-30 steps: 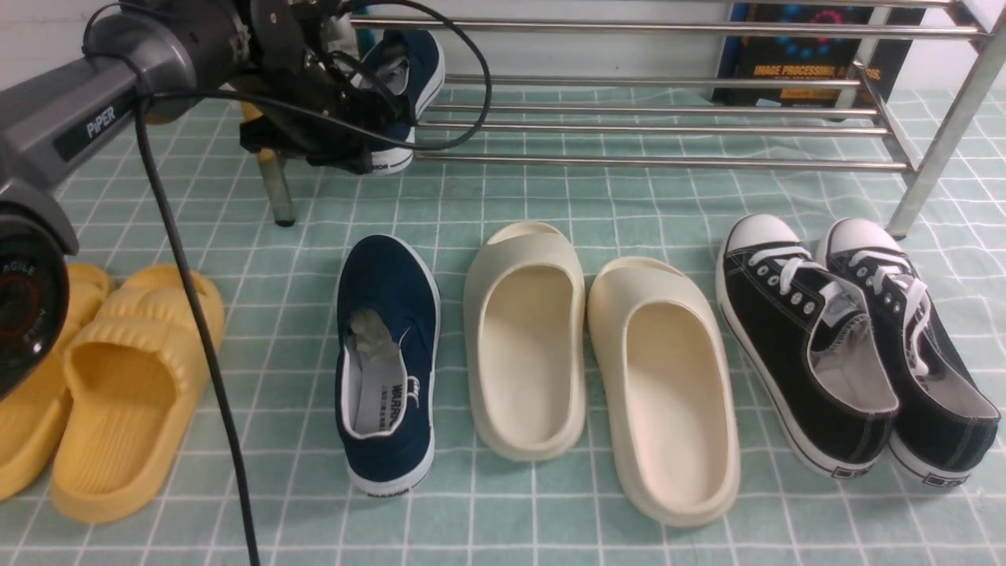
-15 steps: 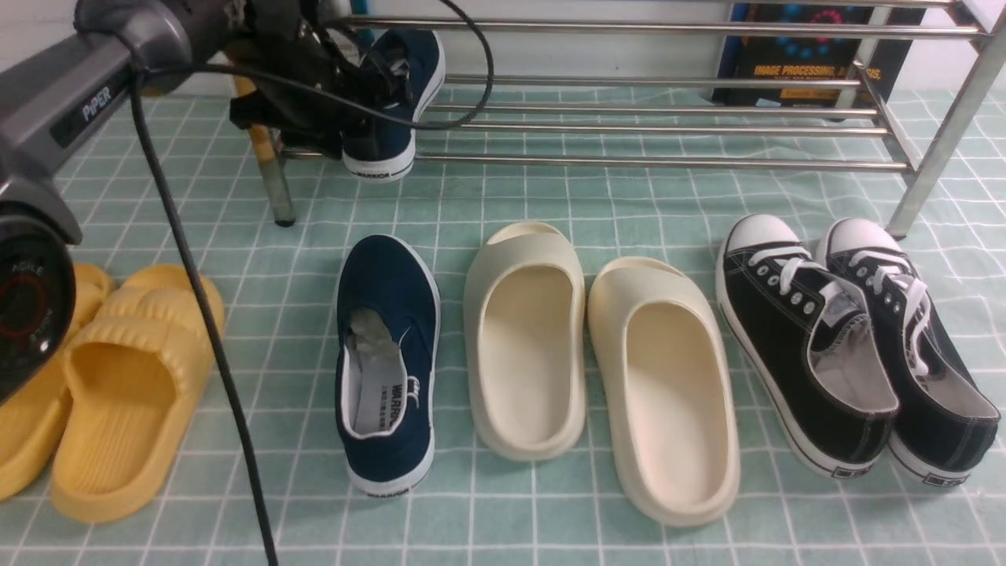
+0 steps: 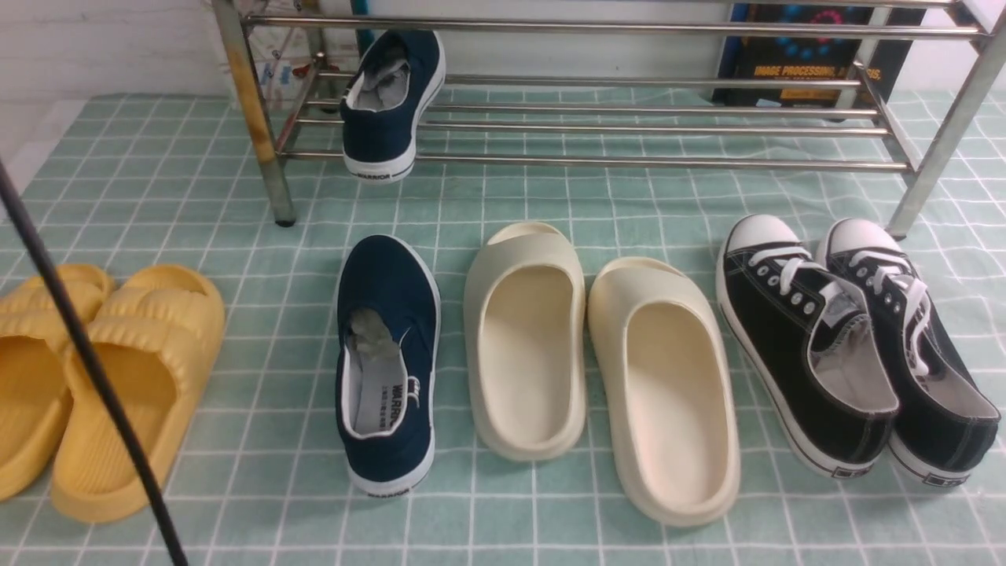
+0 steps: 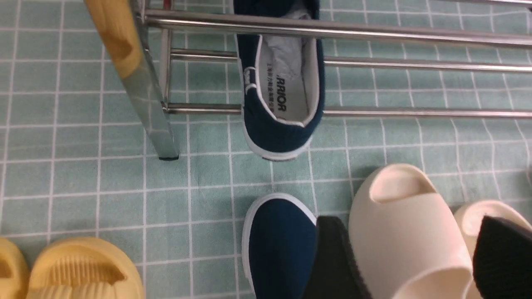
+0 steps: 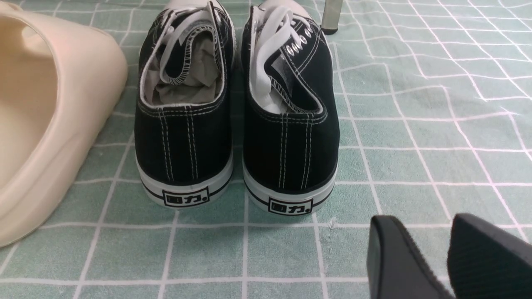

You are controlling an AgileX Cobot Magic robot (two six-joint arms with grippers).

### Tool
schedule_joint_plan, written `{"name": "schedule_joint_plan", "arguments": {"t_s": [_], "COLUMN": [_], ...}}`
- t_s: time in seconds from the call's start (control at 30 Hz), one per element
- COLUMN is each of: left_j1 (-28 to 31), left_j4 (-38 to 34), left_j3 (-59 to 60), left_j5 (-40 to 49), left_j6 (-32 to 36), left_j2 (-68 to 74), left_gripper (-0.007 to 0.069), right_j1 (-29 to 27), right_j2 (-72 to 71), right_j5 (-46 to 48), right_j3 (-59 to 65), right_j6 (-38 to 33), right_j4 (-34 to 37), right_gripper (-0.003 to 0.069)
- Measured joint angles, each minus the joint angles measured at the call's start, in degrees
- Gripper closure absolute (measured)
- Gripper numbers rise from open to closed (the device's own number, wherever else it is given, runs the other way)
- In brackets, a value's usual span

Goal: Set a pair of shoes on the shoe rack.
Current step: Use the left arm to grab the shoe closest to it

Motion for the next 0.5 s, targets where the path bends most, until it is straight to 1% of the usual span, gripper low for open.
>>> {"name": "schedule_joint_plan", "arguments": {"t_s": [0.03, 0.07, 0.1, 0.17, 0.2, 0.23, 0.3, 0.5], "left_j1": [-1.31, -1.57, -3.92, -5.89, -6.02, -6.53, -6.60, -6.55], "left_j4": [1.22, 1.42, 3.35, 5.63, 5.63, 6.63, 7.33, 7.59], "left_j3": [3.47, 4.10, 10.24, 17.49, 17.49, 23.33, 31.16, 48.44], "left_j5": [0.00, 0.00, 0.00, 0.00, 0.00, 0.00, 0.00, -0.13], "left_j6": [-0.40, -0.46, -1.49, -2.76, -3.07, -4.12, -5.81, -9.95], "left_j2": [-2.24, -2.67, -6.59, -10.67, -11.07, -13.36, -17.43, -21.97], "left_gripper": [0.0200, 0.0202, 0.0226, 0.0250, 0.0252, 0.0270, 0.0288, 0.0310], "right_j1": [0.00, 0.00, 0.00, 0.00, 0.00, 0.00, 0.00, 0.00], "right_j2": [0.00, 0.00, 0.00, 0.00, 0.00, 0.00, 0.00, 0.00], "right_j5": [0.00, 0.00, 0.00, 0.00, 0.00, 0.00, 0.00, 0.00], "right_j3": [0.00, 0.00, 0.00, 0.00, 0.00, 0.00, 0.00, 0.00], "right_j6": [0.00, 0.00, 0.00, 0.00, 0.00, 0.00, 0.00, 0.00], "right_j4": [0.00, 0.00, 0.00, 0.00, 0.00, 0.00, 0.00, 0.00], "right_gripper": [0.0419, 0.0419, 0.0419, 0.0419, 0.0419, 0.0419, 0.0419, 0.0419]}}
